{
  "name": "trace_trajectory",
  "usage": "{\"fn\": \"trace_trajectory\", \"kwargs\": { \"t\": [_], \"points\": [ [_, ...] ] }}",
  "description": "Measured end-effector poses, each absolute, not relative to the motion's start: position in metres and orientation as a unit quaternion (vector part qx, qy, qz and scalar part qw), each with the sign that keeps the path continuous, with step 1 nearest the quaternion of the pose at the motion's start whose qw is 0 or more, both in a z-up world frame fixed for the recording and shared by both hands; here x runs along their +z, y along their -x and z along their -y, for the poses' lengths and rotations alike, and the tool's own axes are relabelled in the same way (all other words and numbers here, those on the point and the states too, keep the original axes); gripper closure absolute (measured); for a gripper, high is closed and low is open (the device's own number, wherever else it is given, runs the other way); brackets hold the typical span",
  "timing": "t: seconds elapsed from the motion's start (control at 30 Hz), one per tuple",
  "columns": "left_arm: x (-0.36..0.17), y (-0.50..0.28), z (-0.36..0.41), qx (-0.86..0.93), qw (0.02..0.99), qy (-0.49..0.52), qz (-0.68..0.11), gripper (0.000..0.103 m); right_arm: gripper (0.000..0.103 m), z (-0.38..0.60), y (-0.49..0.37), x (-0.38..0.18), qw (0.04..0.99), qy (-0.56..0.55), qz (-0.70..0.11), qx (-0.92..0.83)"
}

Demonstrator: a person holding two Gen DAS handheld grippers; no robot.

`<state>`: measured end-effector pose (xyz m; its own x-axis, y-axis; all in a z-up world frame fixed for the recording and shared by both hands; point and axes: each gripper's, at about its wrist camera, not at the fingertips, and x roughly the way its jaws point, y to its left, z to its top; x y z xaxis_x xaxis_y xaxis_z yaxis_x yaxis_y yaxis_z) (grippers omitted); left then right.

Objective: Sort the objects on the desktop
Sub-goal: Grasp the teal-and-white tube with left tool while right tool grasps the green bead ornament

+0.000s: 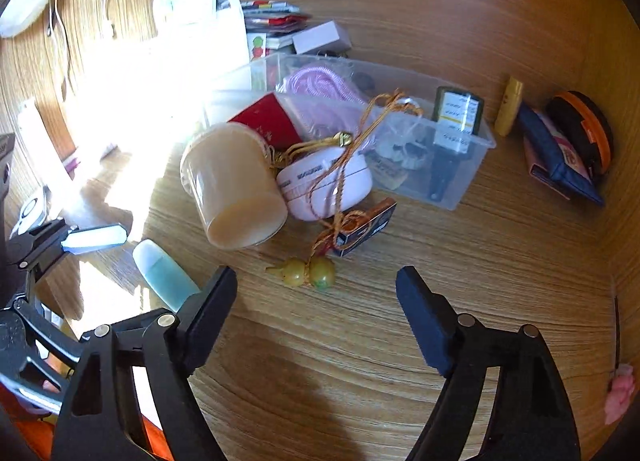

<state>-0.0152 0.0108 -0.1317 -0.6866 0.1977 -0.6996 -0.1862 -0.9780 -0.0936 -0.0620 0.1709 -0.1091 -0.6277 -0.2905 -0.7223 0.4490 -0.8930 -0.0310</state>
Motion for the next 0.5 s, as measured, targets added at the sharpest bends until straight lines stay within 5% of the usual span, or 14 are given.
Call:
{"fn": "trace_trajectory", "kwargs": {
  "t": [0.23,0.33,0.5],
  "points": [
    [-0.136,0.013,-0.019,0.926,0.096,0.365,-0.014,0.003,0.028,-0.161,0.072,-0.12,0.21,-0.407,-0.103,-0.883],
    [-0.137,0.011,-0.019,0.929,0.096,0.358,-0.018,0.003,0.039,-0.16,0.075,-0.123,0.209,-0.412,-0.098,-0.882],
    [-0.137,0.009,-0.018,0.935,0.086,0.344,-0.028,0.021,0.053,-0.156,0.075,-0.123,0.205,-0.405,-0.099,-0.885]
  ]
}}
